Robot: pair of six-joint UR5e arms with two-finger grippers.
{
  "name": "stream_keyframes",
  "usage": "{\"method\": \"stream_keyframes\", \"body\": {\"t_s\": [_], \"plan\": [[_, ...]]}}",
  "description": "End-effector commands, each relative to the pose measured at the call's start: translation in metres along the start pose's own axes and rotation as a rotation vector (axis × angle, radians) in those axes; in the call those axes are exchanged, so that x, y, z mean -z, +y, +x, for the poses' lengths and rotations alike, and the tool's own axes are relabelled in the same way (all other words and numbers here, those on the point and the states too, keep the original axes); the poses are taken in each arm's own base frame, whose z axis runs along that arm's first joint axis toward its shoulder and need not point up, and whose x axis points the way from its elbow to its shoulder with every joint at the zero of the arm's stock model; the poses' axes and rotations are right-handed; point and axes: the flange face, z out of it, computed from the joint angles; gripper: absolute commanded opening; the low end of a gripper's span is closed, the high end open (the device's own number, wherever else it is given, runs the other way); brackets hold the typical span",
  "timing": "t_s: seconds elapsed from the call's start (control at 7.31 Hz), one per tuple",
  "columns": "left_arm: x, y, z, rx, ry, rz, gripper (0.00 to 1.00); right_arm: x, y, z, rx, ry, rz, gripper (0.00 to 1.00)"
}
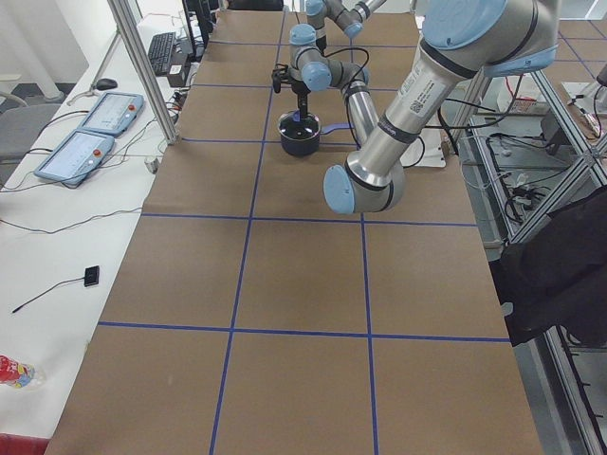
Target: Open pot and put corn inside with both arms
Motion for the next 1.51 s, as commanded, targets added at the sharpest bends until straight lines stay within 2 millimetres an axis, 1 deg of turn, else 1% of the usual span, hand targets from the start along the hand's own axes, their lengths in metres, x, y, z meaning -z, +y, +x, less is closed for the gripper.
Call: {"method": "stream_keyframes", "body": {"t_s": [0.0, 0.14, 0.27, 0.41, 0.55, 0.68, 0.82, 0.96, 1.09, 1.37], "plan": [[-0.017, -0.007, 0.01, -0.006, 0.007, -0.002, 0.98, 0.009, -0.005, -0.007, -0.003, -0.019, 0.015, 0.18], [-0.025, -0.008, 0.013, -0.012, 0.015, -0.004, 0.98, 0.026, -0.017, -0.007, -0.015, -0.045, 0.039, 0.19], [-0.033, -0.008, 0.013, -0.015, 0.017, -0.007, 0.98, 0.045, -0.025, -0.003, -0.038, -0.095, 0.029, 0.19], [-0.035, -0.009, 0.021, -0.02, 0.024, -0.008, 0.98, 0.06, -0.031, 0.005, -0.052, -0.12, 0.037, 0.19], [-0.041, -0.006, 0.026, -0.023, 0.02, -0.016, 0.98, 0.073, -0.037, 0.005, -0.059, -0.141, 0.053, 0.19], [-0.047, -0.005, 0.031, -0.024, 0.015, -0.022, 0.98, 0.081, -0.041, 0.011, -0.073, -0.158, 0.054, 0.19], [-0.056, -0.006, 0.036, -0.03, 0.022, -0.024, 0.98, 0.088, -0.045, 0.01, -0.075, -0.167, 0.065, 0.19], [-0.067, -0.006, 0.038, -0.033, 0.029, -0.018, 0.98, 0.092, -0.047, 0.009, -0.075, -0.173, 0.071, 0.19], [-0.074, -0.003, 0.039, -0.029, 0.034, -0.013, 0.98, 0.091, -0.047, 0.01, -0.076, -0.172, 0.07, 0.19], [-0.077, -0.001, 0.039, -0.03, 0.031, -0.016, 0.97, 0.094, -0.048, 0.01, -0.078, -0.175, 0.076, 0.19]]}}
